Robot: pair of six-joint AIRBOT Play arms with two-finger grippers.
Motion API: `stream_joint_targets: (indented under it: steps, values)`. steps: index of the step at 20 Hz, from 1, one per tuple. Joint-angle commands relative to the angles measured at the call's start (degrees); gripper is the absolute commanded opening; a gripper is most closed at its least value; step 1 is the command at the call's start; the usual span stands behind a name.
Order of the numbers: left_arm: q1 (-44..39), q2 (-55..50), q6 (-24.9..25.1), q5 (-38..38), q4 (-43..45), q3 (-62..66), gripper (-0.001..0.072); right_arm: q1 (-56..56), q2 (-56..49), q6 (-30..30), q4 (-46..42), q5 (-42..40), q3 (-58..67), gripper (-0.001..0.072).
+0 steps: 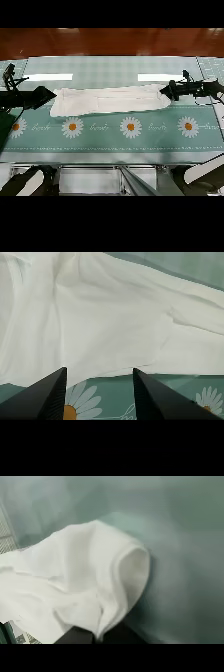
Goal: Fold the shirts.
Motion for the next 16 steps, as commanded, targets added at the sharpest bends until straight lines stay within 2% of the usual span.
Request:
stream_joint_targets:
  steps: [1,3,4,5,6,7,10,12,16]
  values:
    - [0.0,0.0,0.0,0.0,0.0,0.0,0.0503,-0.3,3.2,-0.6,0.2,0.8,0.1,0.0028]
    - [-0.3,0.0,0.1,0.1,-0.4,0.0,0.0502,-1.7,7.1,-0.1,-0.9,0.9,0.1,0.0027]
    - [-0.9,0.0,0.1,0.4,-0.5,0.0,0.0469,-2.3,9.1,0.5,-2.3,1.1,0.1,0.0027]
    - [-1.6,0.0,0.5,0.8,-0.5,0.0,0.0316,-3.0,11.1,0.9,-3.9,1.9,0.1,0.0028]
    - [-2.5,0.0,1.9,1.3,-1.0,0.0,0.0062,-3.6,13.2,1.0,-5.7,3.1,0.1,0.0027]
    - [-4.0,0.0,4.1,2.6,-2.4,0.0,0.0019,-4.2,15.5,1.3,-7.6,4.3,0.1,0.0027]
    - [-10.9,-0.7,5.6,9.2,-7.8,0.1,0.0019,-4.5,23.1,3.0,-14.5,6.8,0.1,0.0027]
    - [-18.1,-3.9,5.6,14.2,-8.1,2.0,0.0019,-4.5,28.7,4.0,-16.5,8.3,0.0,0.0027]
    - [-32.9,-19.9,5.6,15.8,-8.1,15.4,0.0018,-4.5,39.5,6.3,-16.4,11.7,0.0,0.0027]
